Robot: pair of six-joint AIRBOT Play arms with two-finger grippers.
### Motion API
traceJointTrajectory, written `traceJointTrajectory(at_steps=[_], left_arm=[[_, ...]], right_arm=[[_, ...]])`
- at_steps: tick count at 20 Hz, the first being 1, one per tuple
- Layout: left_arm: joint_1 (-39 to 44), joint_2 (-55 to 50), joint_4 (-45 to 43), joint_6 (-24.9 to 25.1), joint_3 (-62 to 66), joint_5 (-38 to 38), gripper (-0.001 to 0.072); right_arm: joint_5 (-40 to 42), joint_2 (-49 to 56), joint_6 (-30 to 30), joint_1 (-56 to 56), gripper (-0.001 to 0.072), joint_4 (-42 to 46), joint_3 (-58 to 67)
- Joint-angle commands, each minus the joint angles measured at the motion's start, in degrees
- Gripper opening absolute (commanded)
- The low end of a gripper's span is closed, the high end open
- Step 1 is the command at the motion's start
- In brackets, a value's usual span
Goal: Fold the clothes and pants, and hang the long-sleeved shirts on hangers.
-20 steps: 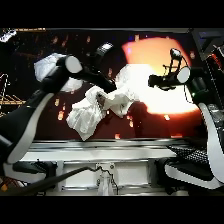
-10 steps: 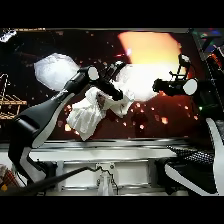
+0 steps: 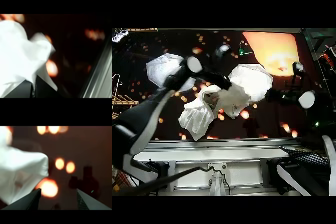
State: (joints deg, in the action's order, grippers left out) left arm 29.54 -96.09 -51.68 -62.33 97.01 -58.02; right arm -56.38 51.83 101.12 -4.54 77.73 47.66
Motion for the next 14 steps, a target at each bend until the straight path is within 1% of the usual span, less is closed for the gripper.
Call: traceJointTrajectory(at_steps=[1,3,4,5,8,9,10,11,14], left_arm=[[-2.16,7.93,0.31,0.15,0.02,1.4,0.0011],[-2.16,10.36,0.31,0.15,0.0,1.92,0.0011],[-2.16,11.13,0.31,0.15,0.02,1.95,0.001],[-2.16,11.58,0.31,0.15,0.0,1.88,0.001],[-2.16,12.85,0.33,0.13,0.0,1.79,0.001],[-2.16,13.35,0.33,0.13,0.0,1.55,0.001],[-2.16,13.81,0.31,0.15,0.0,1.11,0.001],[-2.21,14.34,0.24,0.15,0.0,0.31,0.001],[-2.27,15.82,-3.48,0.13,0.0,-3.65,0.001]], right_arm=[[5.27,-4.31,0.42,-3.41,0.0529,-14.71,-10.97],[10.93,-5.53,0.39,-7.85,0.0528,-24.7,-16.28],[13.53,-5.88,0.55,-10.99,0.0522,-27.54,-18.16],[15.61,-5.95,2.19,-14.03,0.0522,-28.41,-19.39],[24.63,-5.92,12.48,-22.18,0.0522,-27.41,-22.64],[28.85,-5.92,17.16,-23.98,0.0522,-26.47,-23.93],[32.65,-5.92,22.43,-24.72,0.0522,-25.64,-25.27],[35.39,-5.95,26.43,-24.79,0.0521,-25.27,-26.38],[43.71,-5.92,36.52,-24.72,0.052,-24.9,-29.42]])
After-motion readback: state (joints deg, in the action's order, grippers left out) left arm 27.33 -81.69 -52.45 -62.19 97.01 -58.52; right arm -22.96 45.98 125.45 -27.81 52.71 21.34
